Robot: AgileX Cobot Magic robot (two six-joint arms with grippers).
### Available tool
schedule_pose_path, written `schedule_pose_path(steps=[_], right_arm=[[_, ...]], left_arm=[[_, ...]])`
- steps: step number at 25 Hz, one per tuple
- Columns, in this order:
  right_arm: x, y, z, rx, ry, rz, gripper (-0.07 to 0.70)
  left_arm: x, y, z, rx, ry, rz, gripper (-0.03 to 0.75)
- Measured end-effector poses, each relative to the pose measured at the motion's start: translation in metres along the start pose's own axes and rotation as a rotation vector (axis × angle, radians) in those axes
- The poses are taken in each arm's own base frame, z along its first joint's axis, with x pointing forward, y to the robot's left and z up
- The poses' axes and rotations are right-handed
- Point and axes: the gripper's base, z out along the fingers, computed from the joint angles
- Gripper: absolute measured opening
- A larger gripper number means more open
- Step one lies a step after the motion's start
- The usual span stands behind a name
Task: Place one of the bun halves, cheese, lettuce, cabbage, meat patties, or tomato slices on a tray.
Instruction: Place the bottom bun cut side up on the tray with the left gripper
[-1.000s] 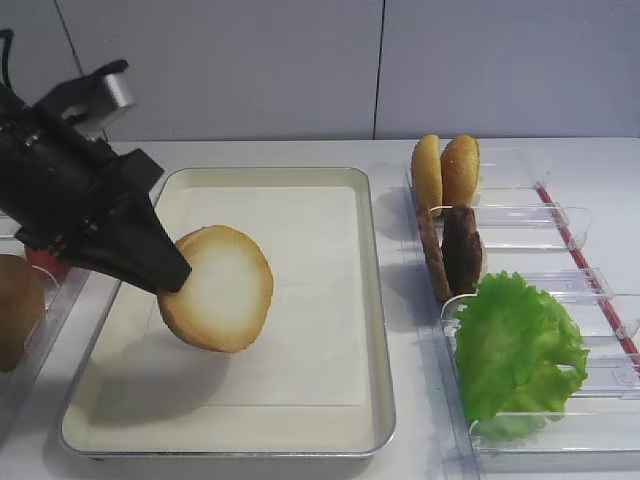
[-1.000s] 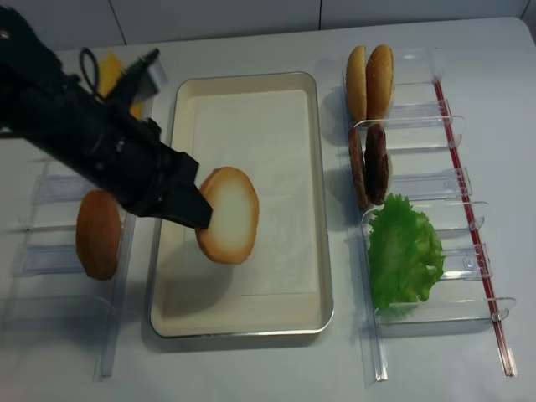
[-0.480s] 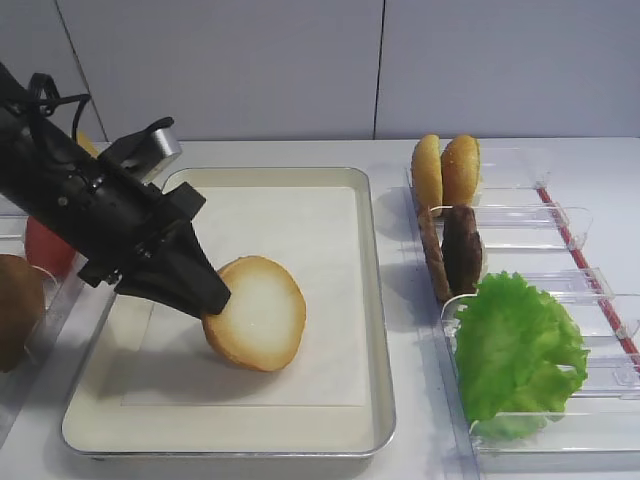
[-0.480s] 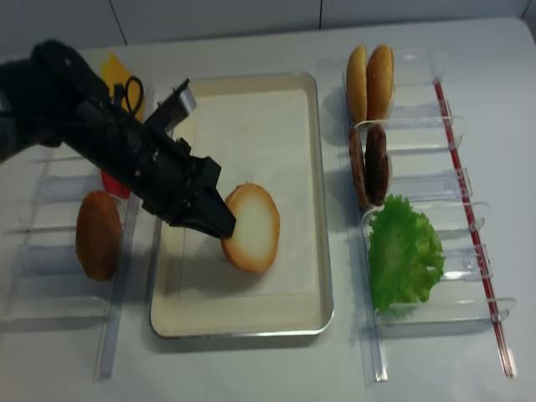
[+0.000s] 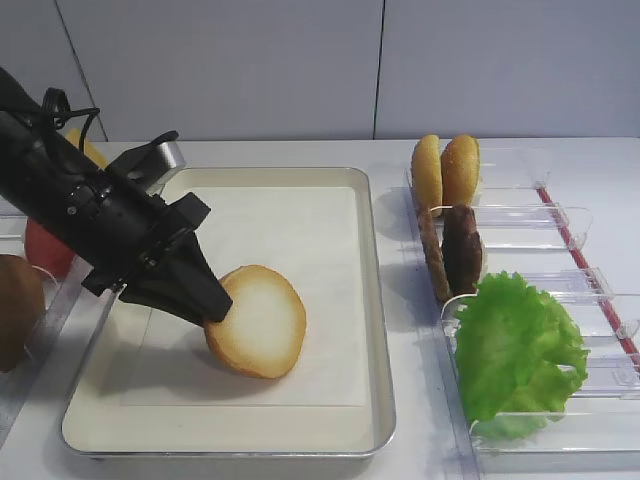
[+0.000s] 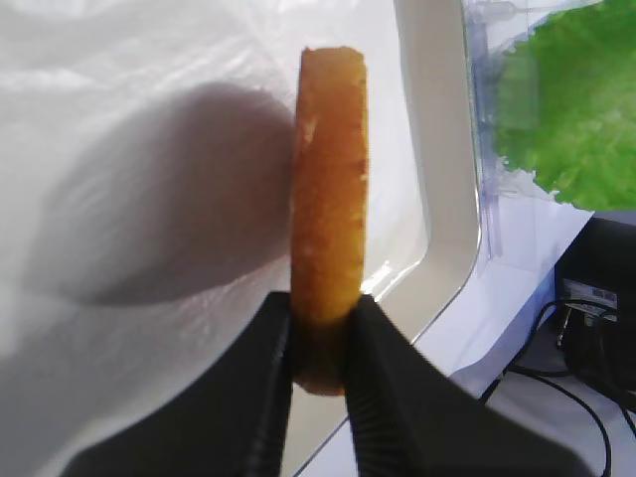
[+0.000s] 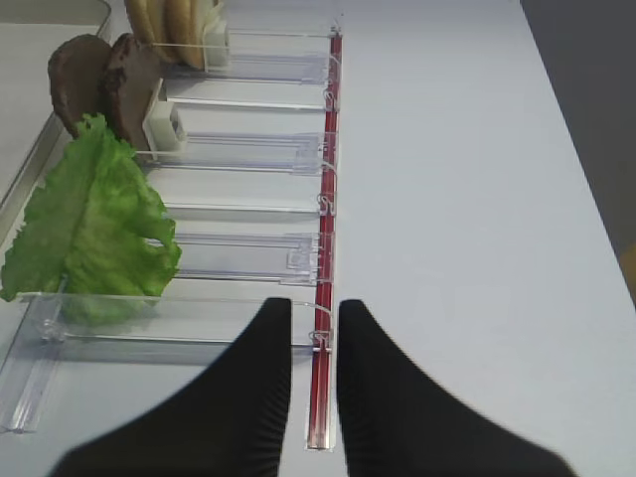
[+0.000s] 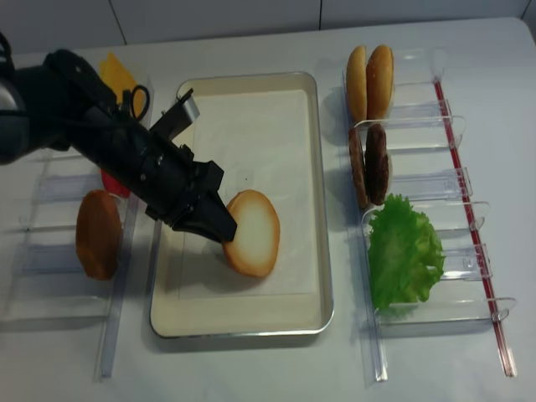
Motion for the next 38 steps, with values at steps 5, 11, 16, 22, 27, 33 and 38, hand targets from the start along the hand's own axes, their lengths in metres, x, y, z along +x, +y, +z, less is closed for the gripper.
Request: schedule_pose_path(steps=[5,11,16,22,27,33,38], right_arm=[[0.0,0.0,0.0,0.0,0.0,0.0,0.142],[0.0,0.0,0.0,0.0,0.0,0.0,0.142],[0.0,0.0,0.0,0.0,0.0,0.0,0.142],[0.0,0.0,0.0,0.0,0.0,0.0,0.142],[0.0,0.0,0.0,0.0,0.0,-0.002,0.142],[0.0,0.0,0.0,0.0,0.0,-0.002,0.142],[0.0,0.0,0.0,0.0,0.0,-0.002,0.142]], left_arm=[[0.0,0.0,0.0,0.0,0.0,0.0,0.112],[0.0,0.0,0.0,0.0,0.0,0.0,0.111],[-0.0011,0.0007,0.0,-0.008,-0.013,-0.008,0.111],[-0.0013,0.0012,0.0,-0.013,-0.014,-0.009,0.111],[-0.0014,0.0014,0.0,-0.015,-0.015,-0.01,0.127],[-0.0014,0.0024,0.0,-0.026,-0.016,-0.028,0.251],[-0.001,0.0053,-0.0021,-0.075,0.005,-0.063,0.348]])
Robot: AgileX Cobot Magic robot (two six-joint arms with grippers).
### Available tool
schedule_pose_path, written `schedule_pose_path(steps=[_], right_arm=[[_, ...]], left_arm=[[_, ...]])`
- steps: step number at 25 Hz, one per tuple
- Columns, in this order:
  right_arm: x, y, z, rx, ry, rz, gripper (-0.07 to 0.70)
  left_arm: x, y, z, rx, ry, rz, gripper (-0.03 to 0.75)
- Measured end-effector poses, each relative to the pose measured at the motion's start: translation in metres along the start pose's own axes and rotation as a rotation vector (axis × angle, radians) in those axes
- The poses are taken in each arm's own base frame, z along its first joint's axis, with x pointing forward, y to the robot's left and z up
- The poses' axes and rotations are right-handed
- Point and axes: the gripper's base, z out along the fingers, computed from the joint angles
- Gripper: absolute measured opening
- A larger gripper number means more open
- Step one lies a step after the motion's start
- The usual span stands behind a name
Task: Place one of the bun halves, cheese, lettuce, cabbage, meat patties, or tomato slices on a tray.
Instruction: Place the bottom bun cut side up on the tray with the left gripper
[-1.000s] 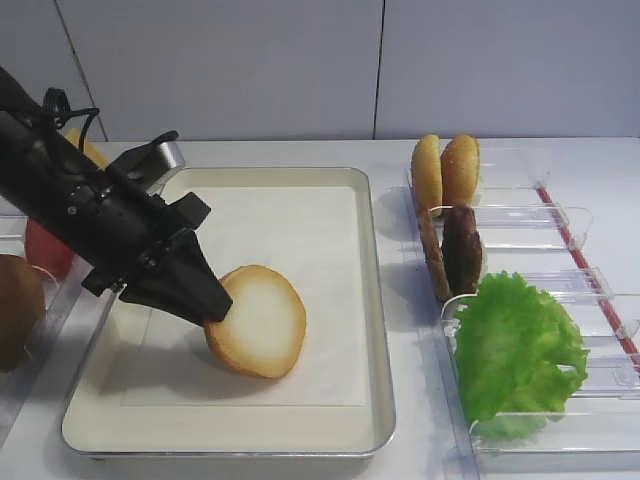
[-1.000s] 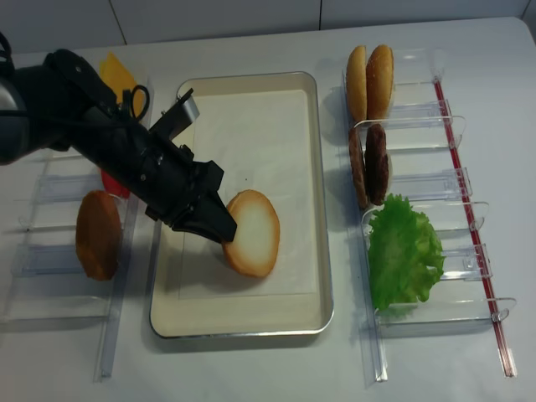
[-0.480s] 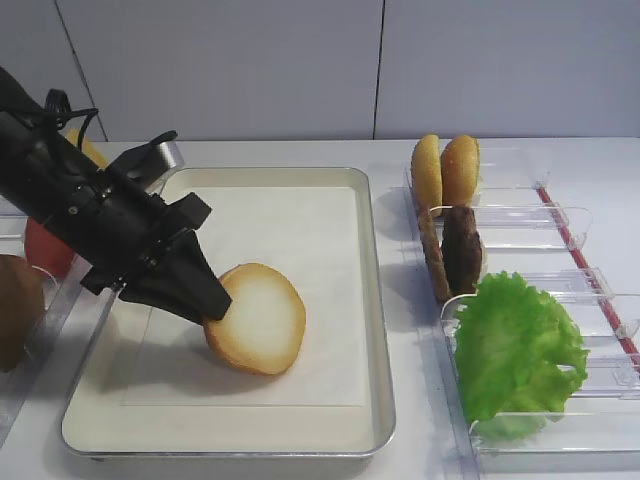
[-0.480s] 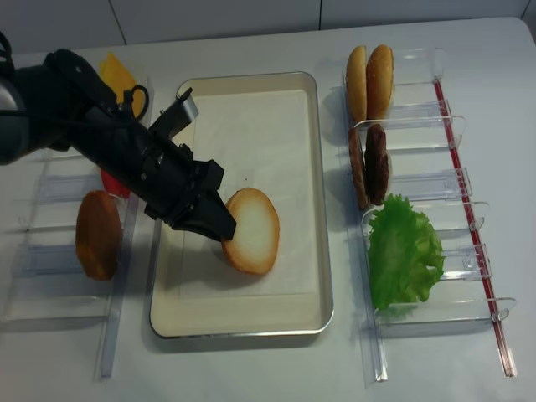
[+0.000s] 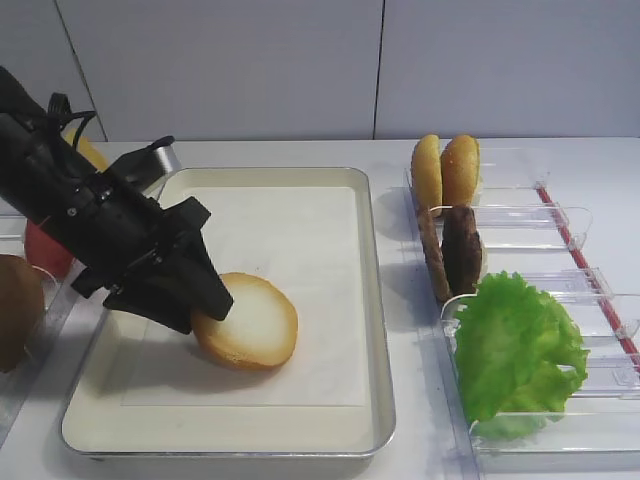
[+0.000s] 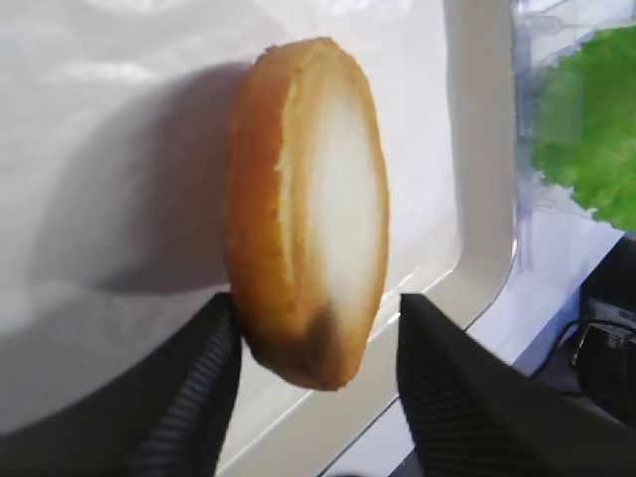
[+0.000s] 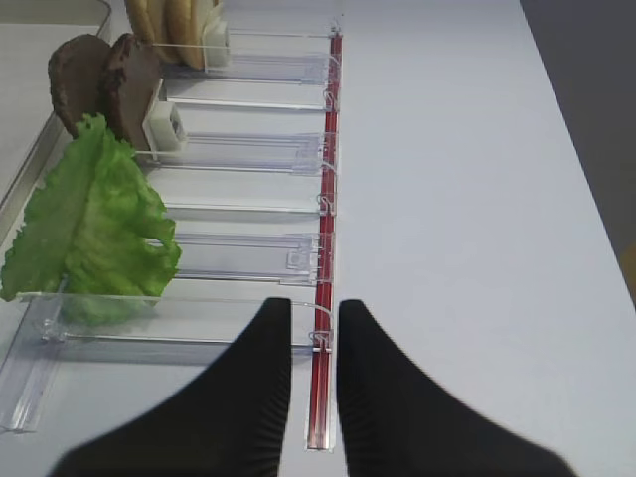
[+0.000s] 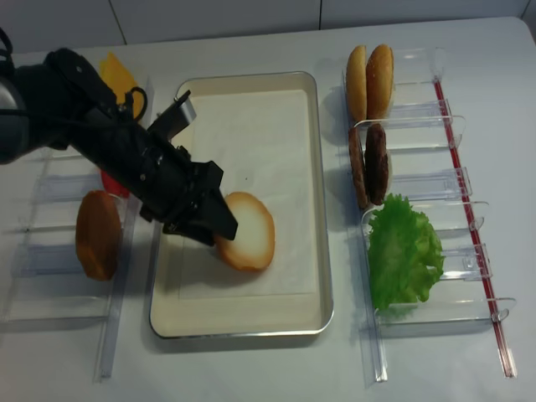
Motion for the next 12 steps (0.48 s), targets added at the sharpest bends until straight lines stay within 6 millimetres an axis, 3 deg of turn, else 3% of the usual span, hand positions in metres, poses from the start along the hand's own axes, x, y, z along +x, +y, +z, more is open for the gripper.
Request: schedule_pose_path(steps=[12], right_arm=[[0.0,0.0,0.0,0.0,0.0,-0.002,0.142]], left_arm=[[-0.008,-0.013,-0.008,-0.154,0.04,0.001,0.351]])
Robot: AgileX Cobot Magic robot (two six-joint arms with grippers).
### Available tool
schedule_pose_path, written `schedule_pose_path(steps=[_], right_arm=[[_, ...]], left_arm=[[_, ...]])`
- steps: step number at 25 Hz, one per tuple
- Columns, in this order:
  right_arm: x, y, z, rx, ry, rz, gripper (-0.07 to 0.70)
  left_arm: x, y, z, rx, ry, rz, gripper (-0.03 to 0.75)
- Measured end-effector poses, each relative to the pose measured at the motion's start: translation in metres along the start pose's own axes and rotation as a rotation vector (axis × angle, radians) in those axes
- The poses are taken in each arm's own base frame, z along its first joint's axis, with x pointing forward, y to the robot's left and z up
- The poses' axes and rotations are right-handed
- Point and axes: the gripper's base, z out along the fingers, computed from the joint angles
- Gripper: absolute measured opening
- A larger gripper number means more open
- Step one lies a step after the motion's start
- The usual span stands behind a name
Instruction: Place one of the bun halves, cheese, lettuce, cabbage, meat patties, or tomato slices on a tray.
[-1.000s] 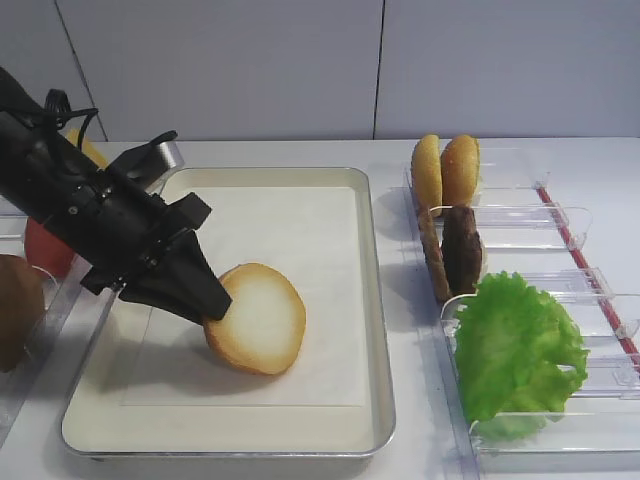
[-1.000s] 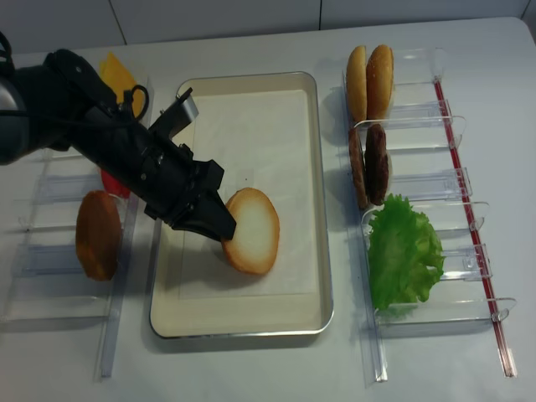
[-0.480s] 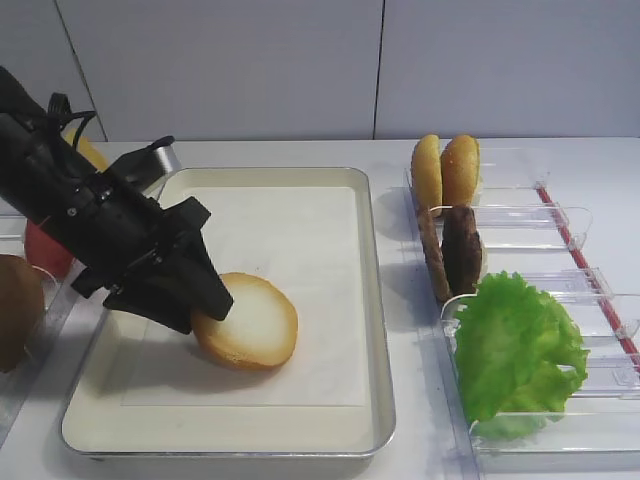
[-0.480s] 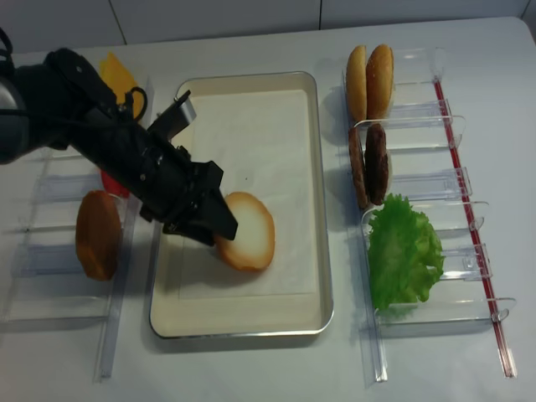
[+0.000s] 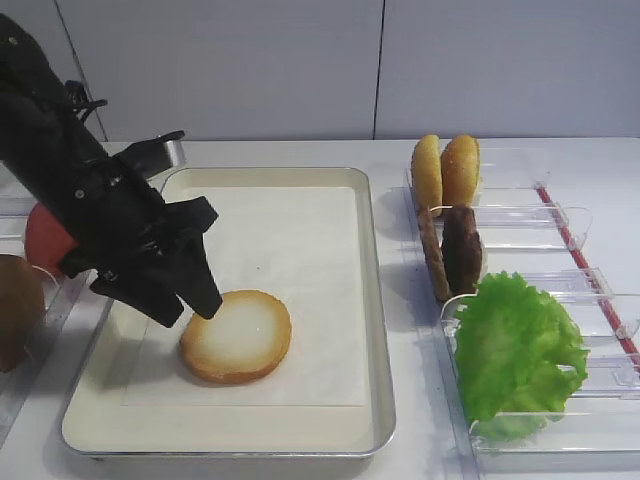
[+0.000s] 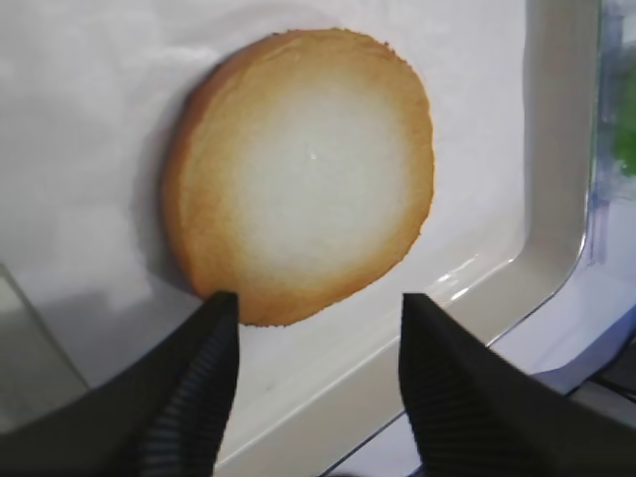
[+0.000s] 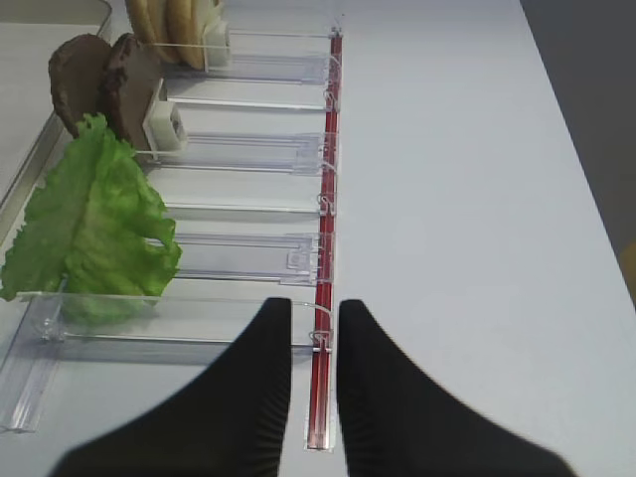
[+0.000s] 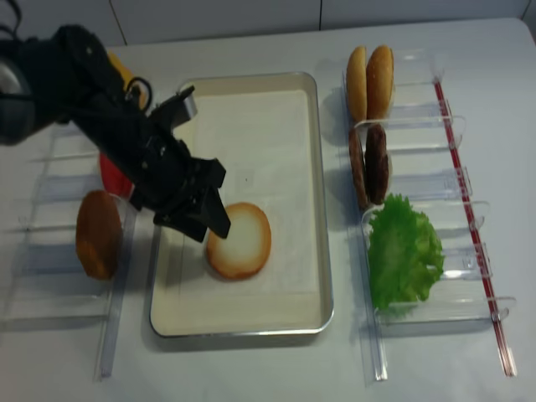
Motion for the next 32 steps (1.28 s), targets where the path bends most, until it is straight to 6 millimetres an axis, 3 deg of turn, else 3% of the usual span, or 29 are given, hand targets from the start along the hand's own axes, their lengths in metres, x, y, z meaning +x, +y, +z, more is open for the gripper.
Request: schedule_pose_path(steps=[7,16,21,32], right_arm=[[0.0,0.0,0.0,0.0,0.0,0.0,0.142],[0.0,0.0,0.0,0.0,0.0,0.0,0.142],[0.0,0.0,0.0,0.0,0.0,0.0,0.142],[0.0,0.0,0.0,0.0,0.0,0.0,0.142]], left_arm=[[-0.011,-0.004,-0.021,-0.143,-0.049,-0.031,0.351],[0.014,-0.013,-0.065,-0.339,-0.163,-0.018,0.35],[0.051,-0.022,-0.096,-0.438,-0.259,0.009,0.346],[0.158,-0.032,-0.122,-0.513,-0.462,0.004,0.343]])
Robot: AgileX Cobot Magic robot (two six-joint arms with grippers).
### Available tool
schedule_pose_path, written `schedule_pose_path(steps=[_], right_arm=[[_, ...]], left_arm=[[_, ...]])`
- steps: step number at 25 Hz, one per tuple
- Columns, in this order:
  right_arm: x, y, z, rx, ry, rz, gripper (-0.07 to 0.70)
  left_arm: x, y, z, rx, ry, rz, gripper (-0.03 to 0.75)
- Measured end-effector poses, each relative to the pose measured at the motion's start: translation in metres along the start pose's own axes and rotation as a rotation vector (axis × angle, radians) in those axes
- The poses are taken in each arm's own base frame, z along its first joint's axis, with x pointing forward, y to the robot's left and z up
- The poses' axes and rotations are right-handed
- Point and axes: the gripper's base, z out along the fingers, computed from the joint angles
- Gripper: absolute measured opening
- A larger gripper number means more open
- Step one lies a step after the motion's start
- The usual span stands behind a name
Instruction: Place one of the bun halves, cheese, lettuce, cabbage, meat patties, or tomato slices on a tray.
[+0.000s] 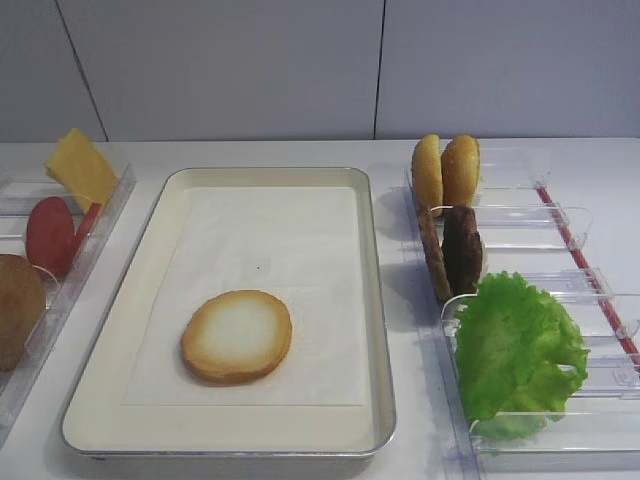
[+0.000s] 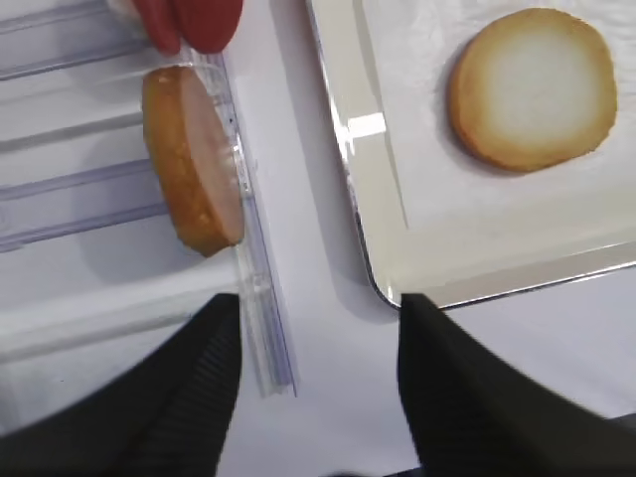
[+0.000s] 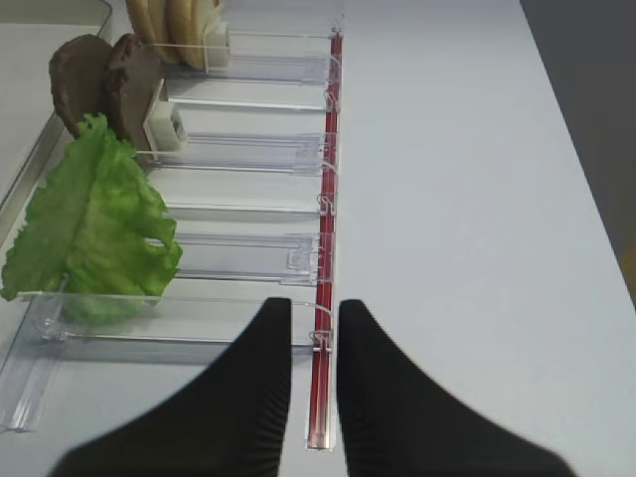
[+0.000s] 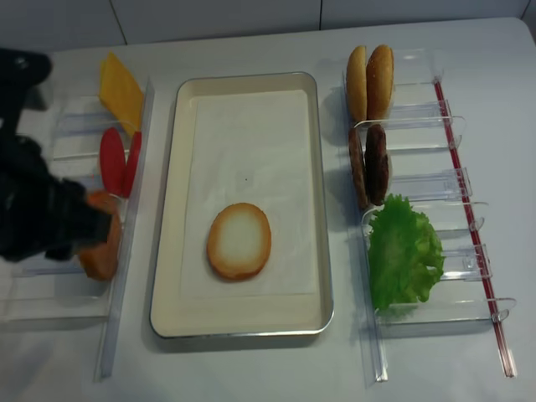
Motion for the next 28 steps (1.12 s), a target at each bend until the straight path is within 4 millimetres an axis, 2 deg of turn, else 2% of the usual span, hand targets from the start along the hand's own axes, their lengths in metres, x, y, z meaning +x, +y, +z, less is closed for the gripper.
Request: schedule_pose_path(steps=[1,2,7,14,17,20,21,25,28], right_arm=[[0.0,0.0,0.0,0.0,0.0,0.0,0.142],[0.0,0.0,0.0,0.0,0.0,0.0,0.142],[0.0,0.0,0.0,0.0,0.0,0.0,0.142],[0.0,0.0,0.0,0.0,0.0,0.0,0.142],[0.0,0.0,0.0,0.0,0.0,0.0,0.142],[0.0,0.0,0.0,0.0,0.0,0.0,0.142],[0.0,0.0,0.0,0.0,0.0,0.0,0.142],[0.0,0.0,0.0,0.0,0.0,0.0,0.142],[0.0,0.0,0.0,0.0,0.0,0.002,0.142]], left_arm=[[0.016,0.001,-0.01,0.004,-0.044,-0.007,0.342],[0.016,0.001,-0.01,0.004,-0.044,-0.007,0.342],[0.062,0.005,-0.03,0.015,-0.159,-0.008,0.329],[0.112,0.011,-0.039,0.019,-0.299,-0.006,0.323],[0.13,0.013,-0.035,0.023,-0.333,-0.005,0.314],[0.156,0.015,-0.022,0.027,-0.376,-0.005,0.308],[0.156,0.015,-0.022,0.027,-0.376,-0.005,0.308],[0.18,0.017,-0.011,0.033,-0.44,-0.005,0.302],[0.194,0.019,-0.011,0.039,-0.504,-0.004,0.297]])
